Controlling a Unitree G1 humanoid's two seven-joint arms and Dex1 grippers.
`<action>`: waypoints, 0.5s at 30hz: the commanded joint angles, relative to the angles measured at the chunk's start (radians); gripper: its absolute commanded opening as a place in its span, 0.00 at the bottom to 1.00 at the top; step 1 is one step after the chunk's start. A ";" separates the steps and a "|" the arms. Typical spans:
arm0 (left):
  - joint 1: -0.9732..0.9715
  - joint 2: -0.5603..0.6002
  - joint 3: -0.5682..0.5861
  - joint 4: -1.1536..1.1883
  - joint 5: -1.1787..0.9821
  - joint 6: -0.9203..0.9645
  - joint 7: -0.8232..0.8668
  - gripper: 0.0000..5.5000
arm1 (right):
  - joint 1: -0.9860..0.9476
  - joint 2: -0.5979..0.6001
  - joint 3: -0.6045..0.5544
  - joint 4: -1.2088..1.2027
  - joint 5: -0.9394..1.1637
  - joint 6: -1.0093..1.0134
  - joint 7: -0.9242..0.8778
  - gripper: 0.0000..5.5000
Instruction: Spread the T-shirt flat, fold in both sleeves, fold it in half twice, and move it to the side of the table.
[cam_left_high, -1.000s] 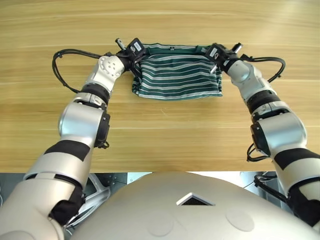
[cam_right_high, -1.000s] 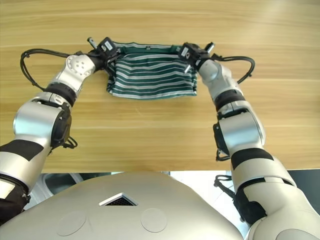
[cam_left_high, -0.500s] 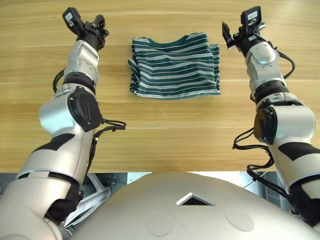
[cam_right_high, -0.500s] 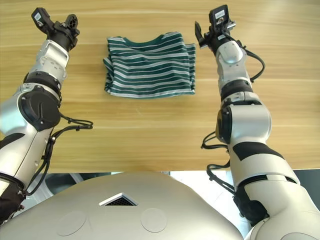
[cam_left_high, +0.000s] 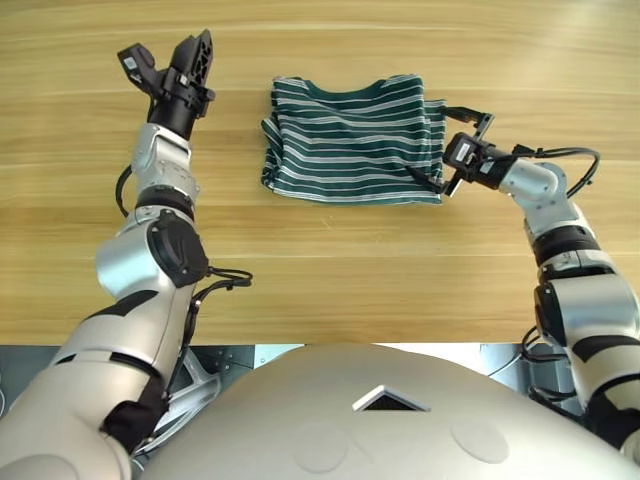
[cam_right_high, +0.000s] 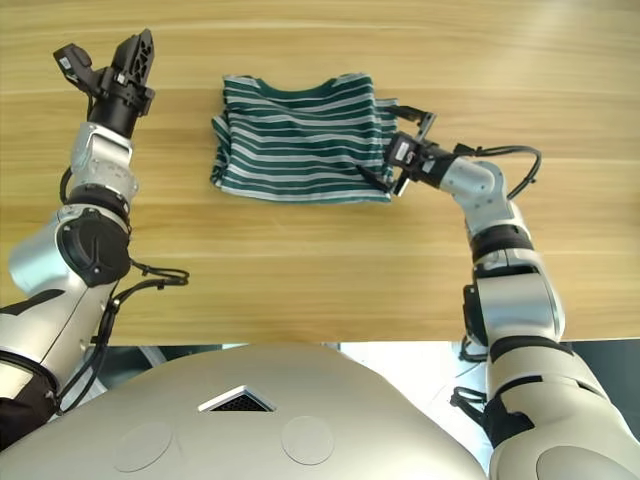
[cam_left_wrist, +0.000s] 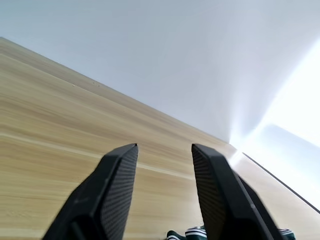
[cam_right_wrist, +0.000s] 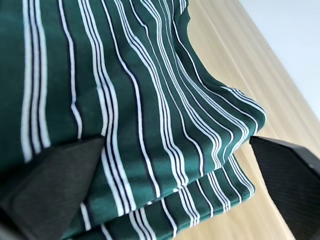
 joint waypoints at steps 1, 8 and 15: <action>0.018 0.004 -0.016 -0.009 -0.002 -0.027 0.006 0.36 | 0.116 -0.024 0.077 -0.038 -0.055 0.022 0.068 0.98; 0.028 0.004 -0.028 -0.010 -0.006 -0.043 0.019 0.36 | 0.456 -0.206 0.165 -0.944 0.671 0.027 0.470 0.98; 0.037 -0.006 -0.035 -0.006 -0.002 -0.045 0.028 0.36 | 0.440 -0.179 0.135 -1.151 0.830 0.133 0.530 0.98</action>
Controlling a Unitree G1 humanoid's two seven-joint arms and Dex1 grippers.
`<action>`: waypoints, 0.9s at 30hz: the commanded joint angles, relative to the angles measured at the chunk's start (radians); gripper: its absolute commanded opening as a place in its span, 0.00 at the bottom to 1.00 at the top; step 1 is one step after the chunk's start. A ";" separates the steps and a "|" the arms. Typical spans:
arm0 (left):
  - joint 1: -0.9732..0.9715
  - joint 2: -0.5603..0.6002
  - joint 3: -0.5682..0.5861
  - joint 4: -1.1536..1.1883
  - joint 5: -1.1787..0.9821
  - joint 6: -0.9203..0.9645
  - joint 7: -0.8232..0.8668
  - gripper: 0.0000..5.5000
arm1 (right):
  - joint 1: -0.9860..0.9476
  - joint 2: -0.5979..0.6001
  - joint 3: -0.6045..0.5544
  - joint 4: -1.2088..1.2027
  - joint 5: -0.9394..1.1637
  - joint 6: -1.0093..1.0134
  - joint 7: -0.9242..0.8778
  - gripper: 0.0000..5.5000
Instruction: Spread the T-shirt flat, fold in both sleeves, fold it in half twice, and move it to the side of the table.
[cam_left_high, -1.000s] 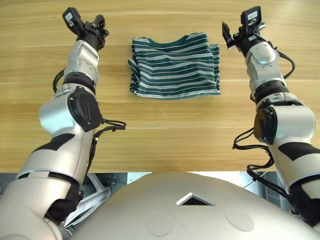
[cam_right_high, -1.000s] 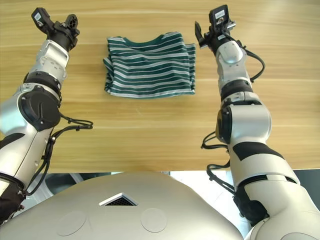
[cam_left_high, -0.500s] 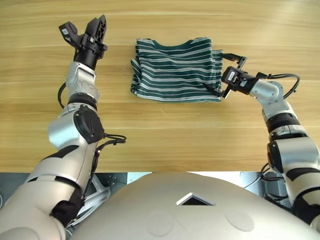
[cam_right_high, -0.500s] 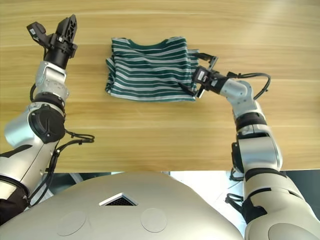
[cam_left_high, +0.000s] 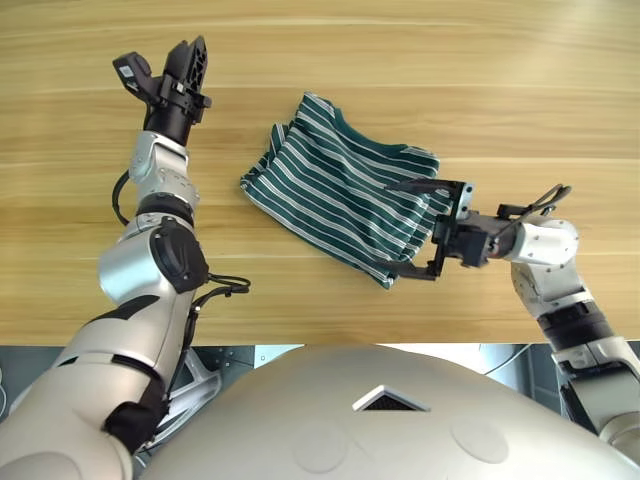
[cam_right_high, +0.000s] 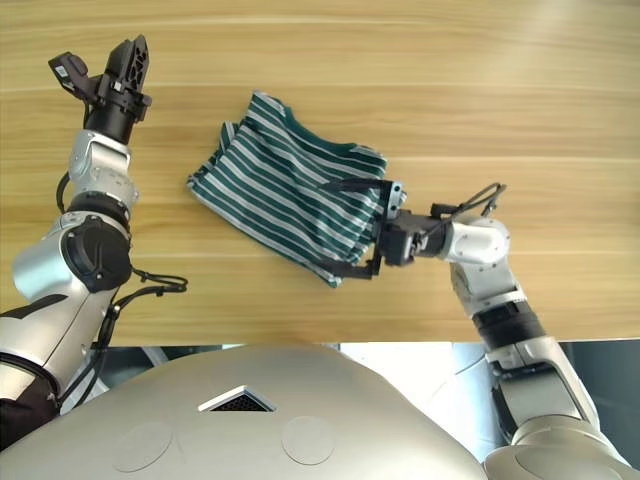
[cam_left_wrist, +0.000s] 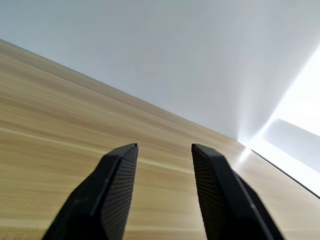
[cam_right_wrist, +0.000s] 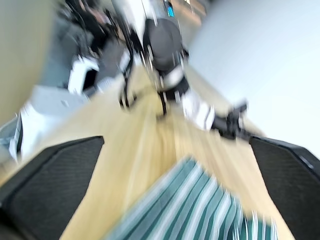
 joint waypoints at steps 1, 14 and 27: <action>0.014 -0.006 -0.014 0.000 0.002 -0.013 0.013 0.36 | -0.079 0.028 -0.045 0.012 -0.017 0.092 -0.008 0.98; 0.023 -0.030 -0.032 0.000 -0.003 -0.026 0.015 0.36 | -0.660 0.431 0.130 0.922 -1.013 0.160 -0.740 0.98; 0.039 -0.053 -0.048 0.000 0.001 -0.040 0.023 0.36 | -0.761 0.468 0.047 1.436 -1.076 0.285 -1.295 0.98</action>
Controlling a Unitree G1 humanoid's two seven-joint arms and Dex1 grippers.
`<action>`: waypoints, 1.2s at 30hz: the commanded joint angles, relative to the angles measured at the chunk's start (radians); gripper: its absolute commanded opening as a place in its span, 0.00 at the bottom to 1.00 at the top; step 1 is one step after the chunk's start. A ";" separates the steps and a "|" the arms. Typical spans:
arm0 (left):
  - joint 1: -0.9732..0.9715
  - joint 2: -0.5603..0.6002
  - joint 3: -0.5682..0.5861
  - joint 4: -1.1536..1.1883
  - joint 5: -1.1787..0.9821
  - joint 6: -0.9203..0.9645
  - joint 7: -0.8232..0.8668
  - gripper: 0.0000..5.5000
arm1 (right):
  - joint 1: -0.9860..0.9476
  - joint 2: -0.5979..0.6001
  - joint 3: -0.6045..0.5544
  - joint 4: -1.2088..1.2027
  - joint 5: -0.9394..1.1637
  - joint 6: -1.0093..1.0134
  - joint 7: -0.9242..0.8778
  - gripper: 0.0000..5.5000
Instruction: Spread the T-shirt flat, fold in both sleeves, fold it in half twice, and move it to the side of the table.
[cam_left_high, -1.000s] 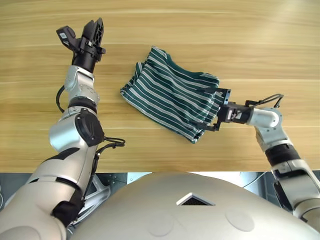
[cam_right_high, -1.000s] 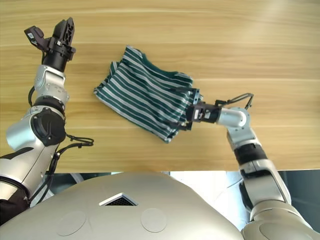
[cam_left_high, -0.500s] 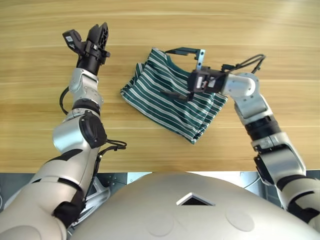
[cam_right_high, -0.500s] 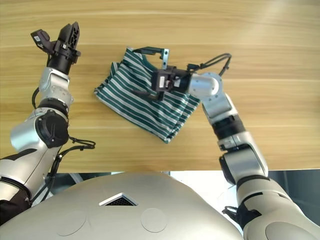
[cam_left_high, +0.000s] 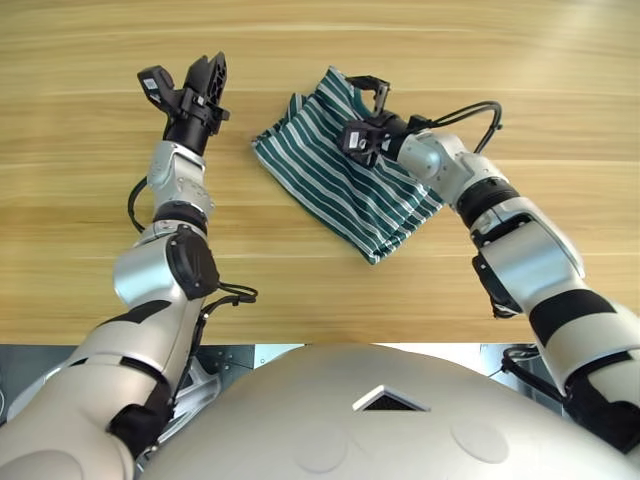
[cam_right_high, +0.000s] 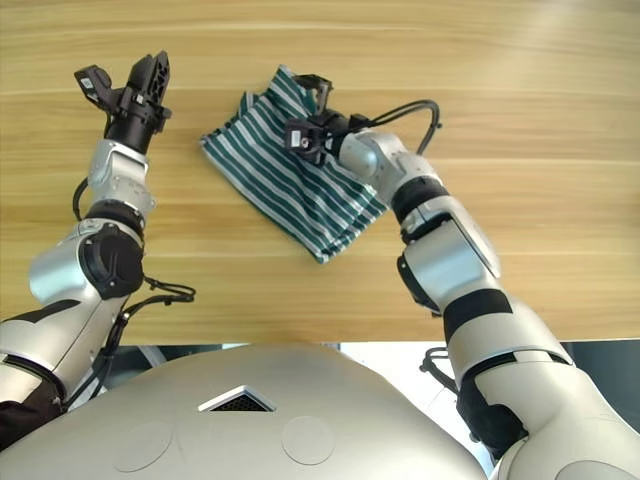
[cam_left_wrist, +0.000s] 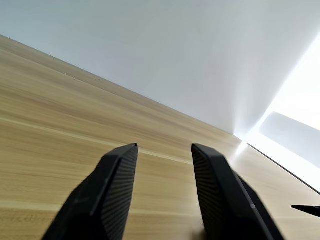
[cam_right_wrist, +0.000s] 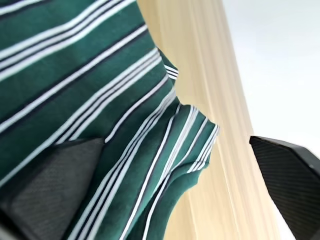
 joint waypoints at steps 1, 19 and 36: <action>0.010 0.000 -0.006 0.000 -0.001 -0.005 0.007 0.36 | 0.059 -0.016 -0.161 0.073 0.127 0.101 -0.115 0.98; 0.019 -0.001 -0.009 -0.026 -0.018 -0.022 -0.034 0.36 | 0.414 0.371 -0.458 -0.439 0.516 0.043 -0.123 0.98; 0.033 -0.035 -0.035 -0.024 -0.010 -0.056 -0.027 0.36 | 0.430 -0.181 -0.373 -0.759 0.081 0.036 -0.021 0.98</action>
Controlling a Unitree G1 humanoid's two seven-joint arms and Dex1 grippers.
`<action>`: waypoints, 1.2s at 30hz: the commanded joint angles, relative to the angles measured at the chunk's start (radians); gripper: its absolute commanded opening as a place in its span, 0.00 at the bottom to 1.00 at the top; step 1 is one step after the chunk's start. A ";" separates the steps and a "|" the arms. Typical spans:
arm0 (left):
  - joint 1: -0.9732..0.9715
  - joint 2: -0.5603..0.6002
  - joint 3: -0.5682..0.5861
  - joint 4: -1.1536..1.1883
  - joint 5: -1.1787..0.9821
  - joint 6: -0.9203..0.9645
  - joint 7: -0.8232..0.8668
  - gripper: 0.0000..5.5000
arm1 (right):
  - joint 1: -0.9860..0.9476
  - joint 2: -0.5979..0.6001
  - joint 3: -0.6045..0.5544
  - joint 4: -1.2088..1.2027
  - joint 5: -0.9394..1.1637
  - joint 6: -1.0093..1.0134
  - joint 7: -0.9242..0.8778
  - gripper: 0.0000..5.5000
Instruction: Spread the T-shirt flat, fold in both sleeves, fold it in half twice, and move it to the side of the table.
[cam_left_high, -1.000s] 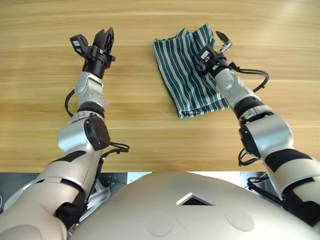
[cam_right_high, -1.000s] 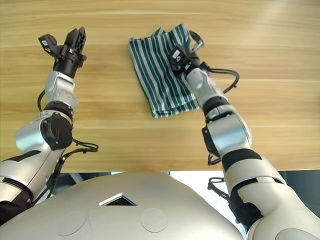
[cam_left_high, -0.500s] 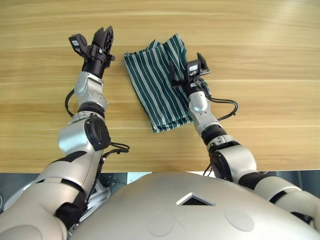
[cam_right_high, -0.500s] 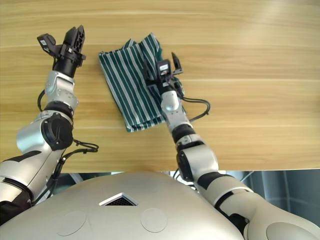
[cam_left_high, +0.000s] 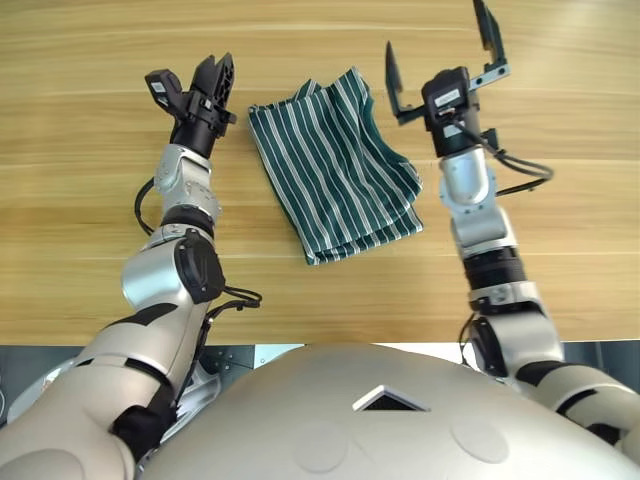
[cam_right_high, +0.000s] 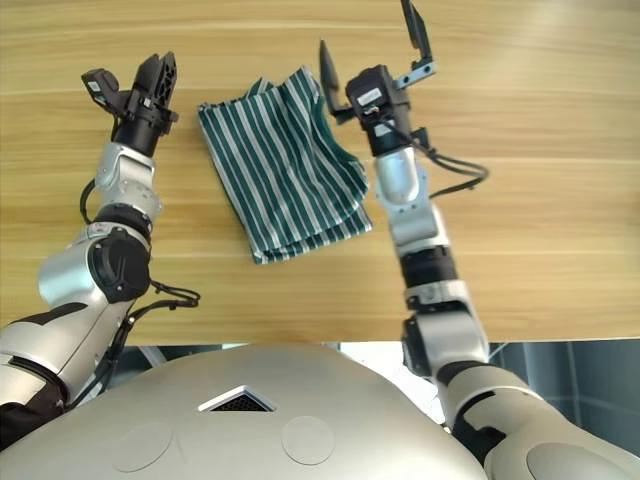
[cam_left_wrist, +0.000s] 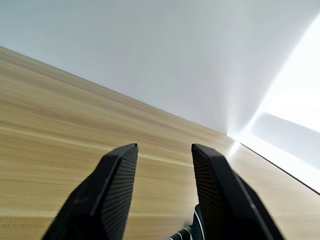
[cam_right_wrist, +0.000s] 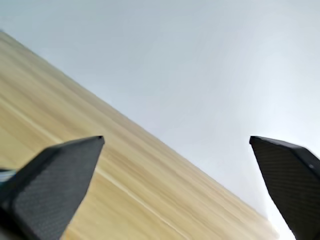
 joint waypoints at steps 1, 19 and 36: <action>0.016 -0.008 -0.012 -0.005 0.006 -0.011 0.001 0.36 | -0.034 -0.146 0.041 0.105 -0.113 -0.005 0.024 0.98; 0.028 -0.020 -0.033 -0.001 0.012 -0.015 0.017 0.36 | -0.003 -0.200 0.177 0.172 -0.070 -0.155 0.220 0.98; 0.019 -0.026 -0.054 0.000 0.014 -0.015 0.023 0.36 | 0.275 -0.442 0.323 -0.138 0.121 -0.126 0.807 0.98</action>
